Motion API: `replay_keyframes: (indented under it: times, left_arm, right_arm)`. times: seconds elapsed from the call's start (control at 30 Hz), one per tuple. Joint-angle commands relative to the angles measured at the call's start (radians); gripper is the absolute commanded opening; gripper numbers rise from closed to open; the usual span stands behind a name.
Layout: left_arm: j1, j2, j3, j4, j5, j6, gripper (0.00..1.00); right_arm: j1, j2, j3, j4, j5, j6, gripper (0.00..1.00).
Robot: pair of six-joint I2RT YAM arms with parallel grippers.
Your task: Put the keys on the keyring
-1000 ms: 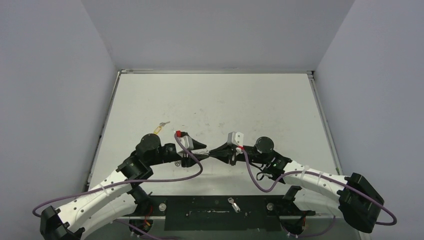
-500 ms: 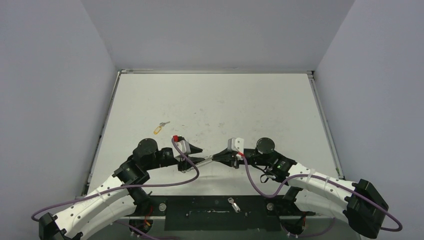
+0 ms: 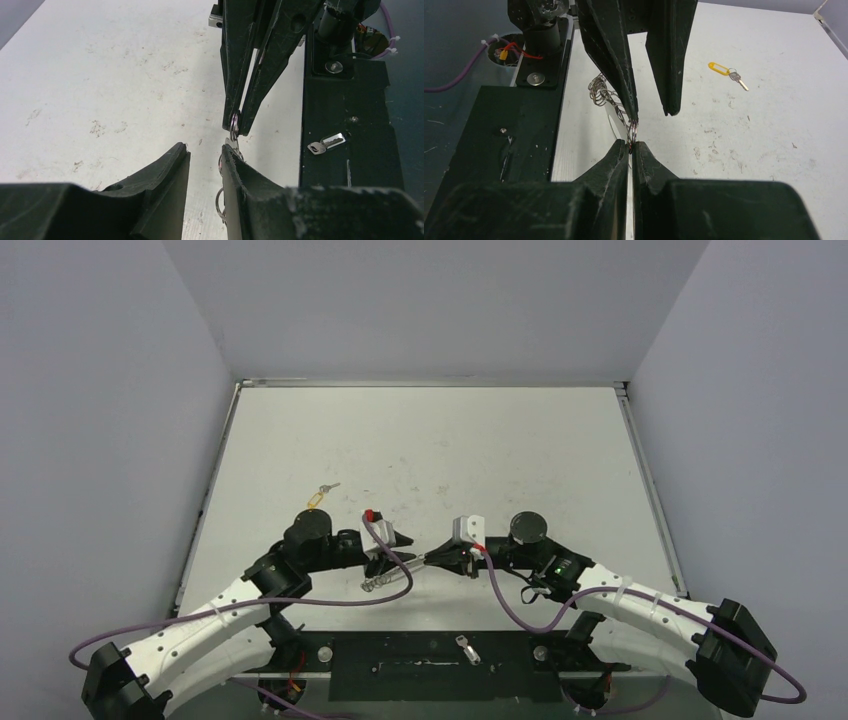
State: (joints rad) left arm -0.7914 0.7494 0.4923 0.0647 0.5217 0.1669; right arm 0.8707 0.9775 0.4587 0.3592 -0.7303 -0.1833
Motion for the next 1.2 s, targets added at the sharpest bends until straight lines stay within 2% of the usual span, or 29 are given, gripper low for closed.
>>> replay_keyframes:
  times: [0.0, 0.23, 0.4, 0.63, 0.73, 0.93, 1.17]
  left_arm:
    - [-0.008, 0.049, 0.023, 0.081, 0.041, 0.063, 0.28]
    - [-0.024, 0.08, 0.016, 0.139, 0.097, 0.062, 0.28]
    - [-0.032, 0.072, -0.006, 0.176, 0.104, 0.049, 0.31]
    - [-0.038, 0.086, -0.01, 0.173, 0.092, 0.038, 0.3]
    - [-0.037, 0.064, -0.003, 0.112, 0.025, 0.052, 0.31]
    - [-0.037, -0.043, -0.026, 0.02, -0.197, 0.026, 0.45]
    - [-0.037, -0.129, -0.103, 0.02, -0.368, -0.075, 0.57]
  right_arm:
    - [-0.004, -0.02, 0.05, 0.041, -0.042, -0.013, 0.0]
    - [-0.004, -0.021, 0.058, 0.03, 0.011, -0.002, 0.0]
    - [-0.003, -0.018, 0.05, 0.055, 0.048, 0.022, 0.0]
    - [-0.004, -0.004, 0.04, 0.079, 0.046, 0.028, 0.0]
    - [-0.004, -0.008, 0.026, 0.076, 0.045, 0.003, 0.0]
    - [-0.006, 0.024, -0.003, 0.046, 0.156, -0.028, 0.0]
    - [0.01, 0.185, -0.13, 0.38, 0.303, 0.105, 0.0]
